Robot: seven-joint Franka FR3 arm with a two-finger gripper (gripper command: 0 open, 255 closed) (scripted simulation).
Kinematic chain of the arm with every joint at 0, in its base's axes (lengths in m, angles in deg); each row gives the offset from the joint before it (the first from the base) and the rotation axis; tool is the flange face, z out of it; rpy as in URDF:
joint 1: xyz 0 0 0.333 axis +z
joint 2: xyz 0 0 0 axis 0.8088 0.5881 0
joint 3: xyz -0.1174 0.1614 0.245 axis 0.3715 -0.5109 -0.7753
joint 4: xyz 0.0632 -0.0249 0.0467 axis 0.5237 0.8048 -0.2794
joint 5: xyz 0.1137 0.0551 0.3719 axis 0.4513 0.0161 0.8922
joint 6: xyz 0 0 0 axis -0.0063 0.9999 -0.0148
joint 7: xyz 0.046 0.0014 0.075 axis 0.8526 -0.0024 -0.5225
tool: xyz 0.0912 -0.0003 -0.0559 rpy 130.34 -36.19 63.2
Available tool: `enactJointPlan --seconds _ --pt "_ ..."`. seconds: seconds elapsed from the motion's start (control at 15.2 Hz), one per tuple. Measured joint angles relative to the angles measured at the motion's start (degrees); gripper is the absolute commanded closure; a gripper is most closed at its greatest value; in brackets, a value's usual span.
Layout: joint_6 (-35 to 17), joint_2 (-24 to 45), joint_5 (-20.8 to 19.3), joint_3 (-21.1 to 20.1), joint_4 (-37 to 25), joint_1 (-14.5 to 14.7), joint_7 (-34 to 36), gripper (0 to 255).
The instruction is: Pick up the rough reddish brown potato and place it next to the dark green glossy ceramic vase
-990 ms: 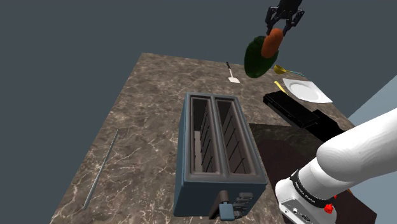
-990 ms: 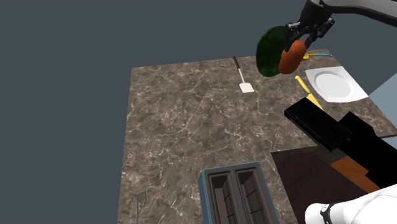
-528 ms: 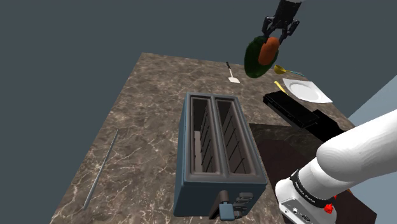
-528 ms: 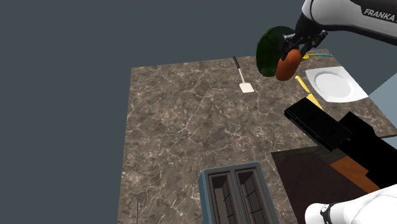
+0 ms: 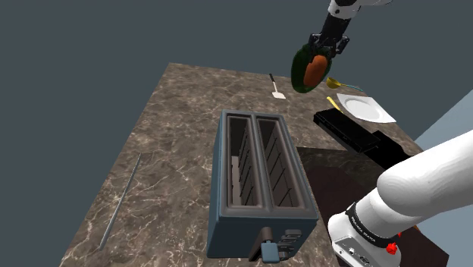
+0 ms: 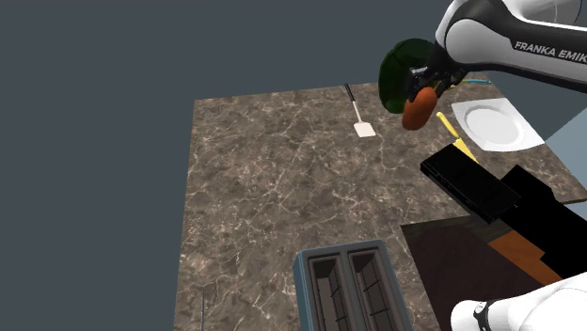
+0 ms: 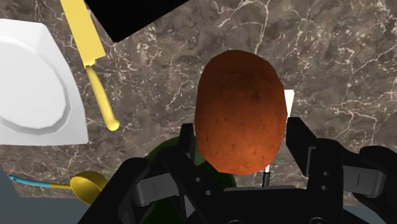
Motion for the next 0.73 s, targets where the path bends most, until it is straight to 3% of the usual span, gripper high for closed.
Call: enactJointPlan --seconds 0.73 --pt "-8.5 1.2 -0.3 0.1 7.3 -0.1 0.8 255"
